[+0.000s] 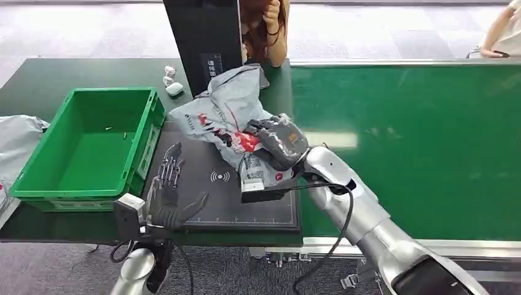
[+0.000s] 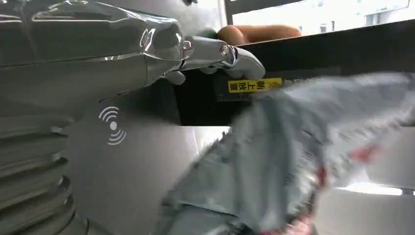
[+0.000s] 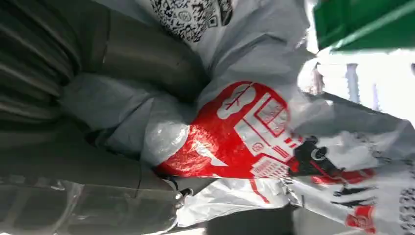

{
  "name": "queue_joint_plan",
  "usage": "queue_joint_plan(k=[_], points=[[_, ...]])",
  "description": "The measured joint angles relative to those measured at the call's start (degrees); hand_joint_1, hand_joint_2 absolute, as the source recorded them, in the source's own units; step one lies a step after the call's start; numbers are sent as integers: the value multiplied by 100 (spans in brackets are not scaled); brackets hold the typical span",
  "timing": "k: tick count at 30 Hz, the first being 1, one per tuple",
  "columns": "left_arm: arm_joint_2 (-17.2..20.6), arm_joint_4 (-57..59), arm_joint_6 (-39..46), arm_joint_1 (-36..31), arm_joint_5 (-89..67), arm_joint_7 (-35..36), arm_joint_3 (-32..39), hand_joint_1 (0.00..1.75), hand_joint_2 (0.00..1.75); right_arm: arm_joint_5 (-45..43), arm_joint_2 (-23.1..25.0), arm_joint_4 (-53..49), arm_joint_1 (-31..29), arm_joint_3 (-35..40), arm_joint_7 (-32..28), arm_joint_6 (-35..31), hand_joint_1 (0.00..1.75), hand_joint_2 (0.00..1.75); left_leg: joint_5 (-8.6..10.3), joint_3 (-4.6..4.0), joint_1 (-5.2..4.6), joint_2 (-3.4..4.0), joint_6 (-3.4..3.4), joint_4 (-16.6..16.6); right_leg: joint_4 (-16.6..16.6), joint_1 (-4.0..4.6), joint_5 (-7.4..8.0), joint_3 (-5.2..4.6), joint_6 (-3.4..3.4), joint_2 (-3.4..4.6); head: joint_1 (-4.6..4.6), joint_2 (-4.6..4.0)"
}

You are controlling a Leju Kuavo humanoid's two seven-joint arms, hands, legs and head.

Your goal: Moved the parcel from conveyor to table for the left to box.

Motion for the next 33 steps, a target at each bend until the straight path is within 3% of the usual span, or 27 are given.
queue_joint_plan(k=[8, 16, 18, 19, 23, 27, 33], points=[[22, 39, -31, -99, 101, -11, 13, 0, 175, 527, 223, 982, -396, 1251, -68, 232, 175, 175, -1, -2, -1, -3, 1, 0, -5, -2, -1, 1, 2, -2, 0, 0], [35, 50, -7, -187, 118, -9, 11, 0, 175, 457, 426, 1855, -530, 1873, -241, 349, 175, 175, -1, 0, -1, -1, 1, 1, -5, -1, -1, 1, 1, 0, 0, 0], [46, 48, -7, -191, 131, 9, 11, 0, 175, 444, 472, 2011, -534, 1967, -183, 407, 94, 175, -1, 0, -1, 2, 1, 1, -4, -1, -1, 1, 1, 1, 0, 0], [50, 50, -11, -198, 146, 15, 11, 0, 175, 444, 505, 2089, -542, 2010, -103, 372, 5, 0, -1, 1, -1, 3, 1, 1, -5, -1, -1, 0, 1, 2, 0, 0], [63, 57, -35, -289, 160, 26, -15, 0, 175, 512, 538, 2297, -542, 2111, 217, -156, 0, 0, -1, 2, -1, 2, 1, 1, -5, -1, -1, 0, 1, 1, 0, 0], [63, 92, -57, -398, 160, 26, -42, 0, 175, 590, 540, 2448, -530, 2139, 483, -1205, 0, 0, -1, 2, -1, 6, 1, 2, -5, -2, 2, -1, -1, 3, 0, 0], [61, 109, -57, -450, 160, 26, -74, 0, 175, 594, 540, 2572, -533, 2139, 527, -1386, 0, 0, -1, 1, -1, 5, 1, 3, -5, -2, 2, 0, -1, 3, 0, 0]])
